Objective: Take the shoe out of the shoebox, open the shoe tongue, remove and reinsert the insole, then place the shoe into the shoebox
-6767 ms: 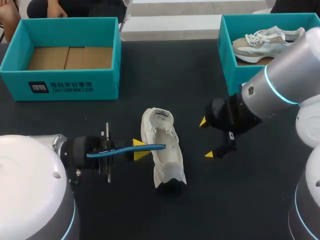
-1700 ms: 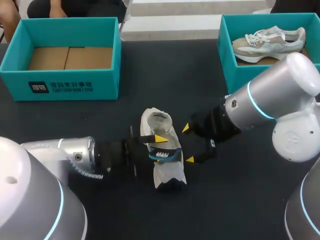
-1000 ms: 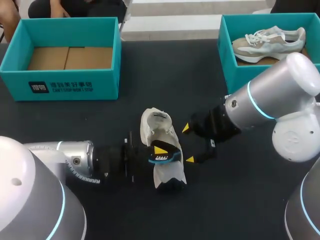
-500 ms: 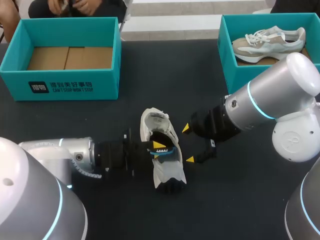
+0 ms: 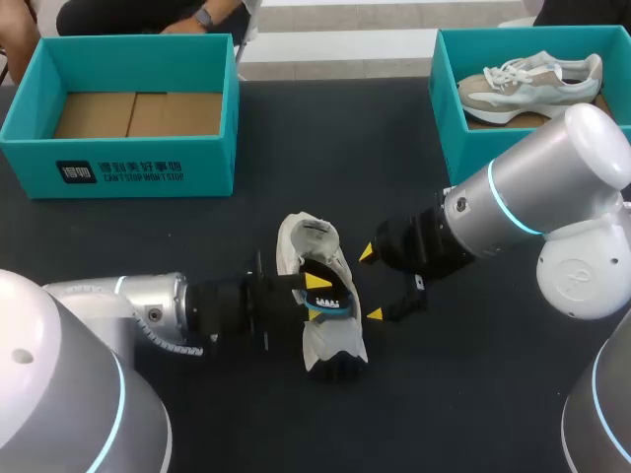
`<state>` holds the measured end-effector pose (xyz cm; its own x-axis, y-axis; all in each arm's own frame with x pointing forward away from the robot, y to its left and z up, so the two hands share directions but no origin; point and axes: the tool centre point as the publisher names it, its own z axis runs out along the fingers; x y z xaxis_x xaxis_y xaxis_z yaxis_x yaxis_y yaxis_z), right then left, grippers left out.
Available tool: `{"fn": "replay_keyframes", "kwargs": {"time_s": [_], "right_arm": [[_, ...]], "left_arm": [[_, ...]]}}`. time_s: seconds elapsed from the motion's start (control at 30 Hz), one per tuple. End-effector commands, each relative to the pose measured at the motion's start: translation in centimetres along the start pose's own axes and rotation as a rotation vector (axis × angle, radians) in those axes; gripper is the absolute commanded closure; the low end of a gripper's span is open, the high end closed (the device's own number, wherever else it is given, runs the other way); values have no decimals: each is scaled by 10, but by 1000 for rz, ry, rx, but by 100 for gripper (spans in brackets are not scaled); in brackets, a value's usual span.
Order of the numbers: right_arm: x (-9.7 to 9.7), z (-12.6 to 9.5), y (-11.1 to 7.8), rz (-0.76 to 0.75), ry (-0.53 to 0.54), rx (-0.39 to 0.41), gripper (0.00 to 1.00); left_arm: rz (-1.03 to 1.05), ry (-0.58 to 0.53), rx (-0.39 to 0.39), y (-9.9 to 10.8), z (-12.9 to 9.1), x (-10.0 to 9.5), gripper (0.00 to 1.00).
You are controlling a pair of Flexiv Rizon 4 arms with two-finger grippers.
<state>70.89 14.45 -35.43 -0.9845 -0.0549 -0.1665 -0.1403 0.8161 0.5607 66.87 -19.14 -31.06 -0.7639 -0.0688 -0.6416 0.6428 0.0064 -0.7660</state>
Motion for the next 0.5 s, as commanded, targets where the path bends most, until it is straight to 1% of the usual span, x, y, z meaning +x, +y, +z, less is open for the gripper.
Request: {"fn": "replay_keyframes", "kwargs": {"time_s": [0.03,0.07,0.1,0.2,0.3,0.4,0.5], "right_arm": [[1,1,0,0,-2,-1,0],[1,1,0,0,-2,-1,0],[1,1,0,0,-2,-1,0],[1,1,0,0,-2,-1,0],[1,1,0,0,-2,-1,0],[1,1,0,0,-2,-1,0],[1,1,0,0,-2,-1,0]], "left_arm": [[-2,5,-2,-7,-6,5,76],[-4,7,-3,-6,-6,6,82],[-5,9,-4,-5,-6,8,100],[-12,22,-9,-1,-4,12,100],[-5,35,-20,7,-3,15,100],[1,37,-42,15,-4,14,100],[-8,6,-56,24,-9,9,100]]}}
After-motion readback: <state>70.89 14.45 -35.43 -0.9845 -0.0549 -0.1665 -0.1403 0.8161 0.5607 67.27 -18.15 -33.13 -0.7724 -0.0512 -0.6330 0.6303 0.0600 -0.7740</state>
